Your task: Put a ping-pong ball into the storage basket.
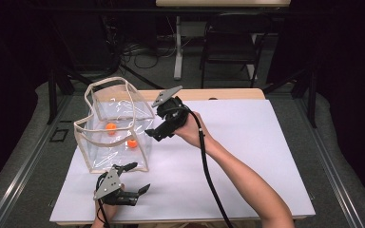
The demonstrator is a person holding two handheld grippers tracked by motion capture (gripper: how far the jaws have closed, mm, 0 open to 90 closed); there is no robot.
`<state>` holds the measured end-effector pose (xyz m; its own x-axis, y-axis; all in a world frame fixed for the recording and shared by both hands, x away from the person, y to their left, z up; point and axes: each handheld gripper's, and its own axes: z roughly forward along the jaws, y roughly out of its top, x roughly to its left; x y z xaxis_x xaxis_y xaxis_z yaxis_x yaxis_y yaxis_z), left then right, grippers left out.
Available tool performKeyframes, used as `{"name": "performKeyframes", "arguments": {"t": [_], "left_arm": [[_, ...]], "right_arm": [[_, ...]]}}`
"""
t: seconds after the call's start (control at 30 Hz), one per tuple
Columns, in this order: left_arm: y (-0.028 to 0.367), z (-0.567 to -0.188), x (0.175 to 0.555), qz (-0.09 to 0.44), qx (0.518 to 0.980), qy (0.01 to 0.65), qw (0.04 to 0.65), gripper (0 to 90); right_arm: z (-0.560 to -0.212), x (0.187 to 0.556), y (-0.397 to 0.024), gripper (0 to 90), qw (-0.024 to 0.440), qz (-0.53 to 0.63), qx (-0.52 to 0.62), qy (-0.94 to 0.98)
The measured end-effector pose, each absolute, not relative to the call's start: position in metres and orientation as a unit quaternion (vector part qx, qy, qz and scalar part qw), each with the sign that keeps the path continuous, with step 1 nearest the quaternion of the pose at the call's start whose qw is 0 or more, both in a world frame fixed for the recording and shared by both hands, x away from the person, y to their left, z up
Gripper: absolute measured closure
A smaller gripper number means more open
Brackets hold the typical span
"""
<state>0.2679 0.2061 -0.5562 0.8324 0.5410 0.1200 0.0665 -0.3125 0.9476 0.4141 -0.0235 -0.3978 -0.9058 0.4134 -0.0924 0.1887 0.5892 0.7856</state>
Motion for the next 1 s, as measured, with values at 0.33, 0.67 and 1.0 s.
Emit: {"name": "performKeyframes", "arguments": {"t": [0.33,0.67,1.0], "left_arm": [[0.206,-0.556,0.268,0.216,0.781,0.195,0.552,15.7],[0.205,-0.557,0.268,0.214,0.782,0.196,0.551,15.7],[0.205,-0.557,0.268,0.215,0.783,0.195,0.550,15.7]], "right_arm": [[-0.417,0.402,-0.042,0.1,0.131,0.401,0.174,0.890],[-0.438,0.396,-0.068,0.0,0.136,0.387,0.191,0.892],[-0.456,0.389,-0.089,0.0,0.137,0.378,0.209,0.891]]}}
